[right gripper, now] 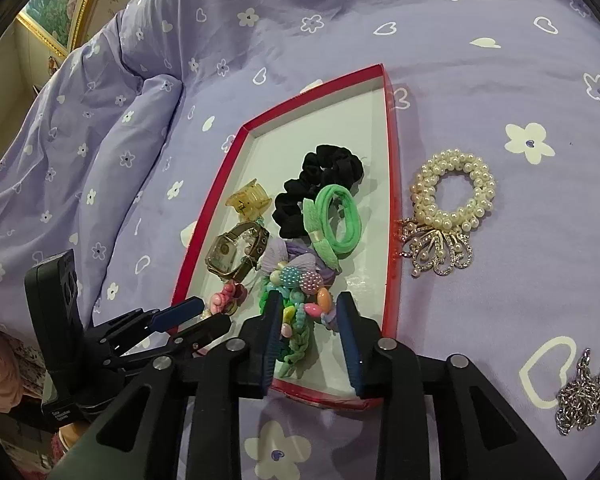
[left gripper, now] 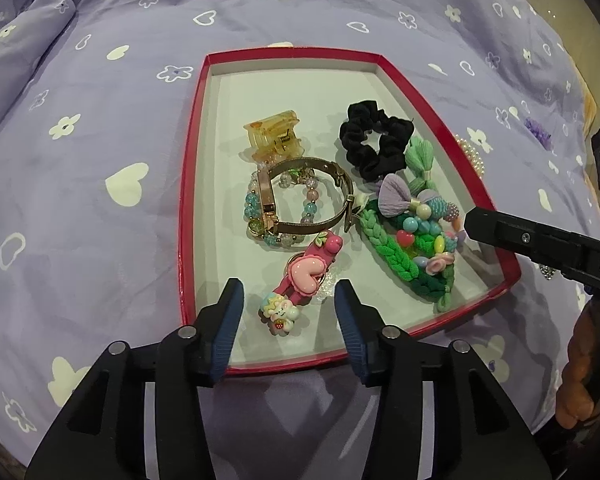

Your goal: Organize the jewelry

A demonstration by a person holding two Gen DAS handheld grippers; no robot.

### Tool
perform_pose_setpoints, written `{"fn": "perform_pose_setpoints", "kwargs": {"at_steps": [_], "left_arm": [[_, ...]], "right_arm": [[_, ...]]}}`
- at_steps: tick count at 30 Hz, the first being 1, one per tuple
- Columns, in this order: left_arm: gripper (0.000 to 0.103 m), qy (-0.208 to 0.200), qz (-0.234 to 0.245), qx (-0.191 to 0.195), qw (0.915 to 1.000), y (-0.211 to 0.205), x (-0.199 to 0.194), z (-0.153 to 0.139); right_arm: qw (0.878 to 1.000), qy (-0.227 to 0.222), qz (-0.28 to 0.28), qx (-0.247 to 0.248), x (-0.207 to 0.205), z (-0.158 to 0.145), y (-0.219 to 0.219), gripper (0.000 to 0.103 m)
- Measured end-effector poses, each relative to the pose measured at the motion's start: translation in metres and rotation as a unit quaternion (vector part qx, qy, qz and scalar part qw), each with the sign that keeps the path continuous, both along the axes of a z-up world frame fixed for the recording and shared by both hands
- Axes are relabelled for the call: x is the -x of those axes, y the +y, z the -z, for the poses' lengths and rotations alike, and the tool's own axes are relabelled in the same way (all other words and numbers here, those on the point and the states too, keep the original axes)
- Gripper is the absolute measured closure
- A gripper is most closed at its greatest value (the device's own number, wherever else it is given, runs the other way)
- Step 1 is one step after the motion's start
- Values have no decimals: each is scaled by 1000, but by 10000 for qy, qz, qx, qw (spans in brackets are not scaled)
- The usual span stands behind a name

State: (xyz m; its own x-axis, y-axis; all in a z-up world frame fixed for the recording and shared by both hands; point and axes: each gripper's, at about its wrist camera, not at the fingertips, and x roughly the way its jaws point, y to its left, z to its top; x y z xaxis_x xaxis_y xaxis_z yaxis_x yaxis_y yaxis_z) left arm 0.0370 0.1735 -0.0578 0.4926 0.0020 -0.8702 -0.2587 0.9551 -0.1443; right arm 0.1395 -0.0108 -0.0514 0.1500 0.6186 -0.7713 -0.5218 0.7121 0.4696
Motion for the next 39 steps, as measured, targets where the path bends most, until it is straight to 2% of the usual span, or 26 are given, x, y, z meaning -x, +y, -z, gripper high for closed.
{"fn": "perform_pose_setpoints", "kwargs": {"at_steps": [1,4,6,10,14,18,27,32,39], "left_arm": [[51,-18,-20,25,10000,1,1,-1],[35,-120,-93,102,9998,2,6,-6],[30,-183,-158,121,9996,4,9,-11],[27,-285,-288,203,9990,7,18,-19],[25,-421,-460,269,9977,10,30,-26],[23,-528,-600,447,9958,12,41,-29],[19,-615,-942,669,9914,13,67,-28],[15,-690,-1113,656,9892,14,84,-30],[10,-625,-1247,600,9884,14,103,-25]], "right_arm": [[10000,-11,3,-8,0,-1,0,68],[10000,-22,18,-68,2,-6,-2,64],[9999,-56,25,-121,4,-11,-4,61],[9994,-139,95,-298,7,-22,-11,51],[9983,-97,148,-564,10,-28,-20,50],[9969,-46,232,-744,15,-29,-27,43],[9949,-9,310,-960,32,-27,-41,36],[9927,-24,385,-1140,43,-25,-50,34],[9928,-432,419,-1035,68,-28,-65,31]]}}
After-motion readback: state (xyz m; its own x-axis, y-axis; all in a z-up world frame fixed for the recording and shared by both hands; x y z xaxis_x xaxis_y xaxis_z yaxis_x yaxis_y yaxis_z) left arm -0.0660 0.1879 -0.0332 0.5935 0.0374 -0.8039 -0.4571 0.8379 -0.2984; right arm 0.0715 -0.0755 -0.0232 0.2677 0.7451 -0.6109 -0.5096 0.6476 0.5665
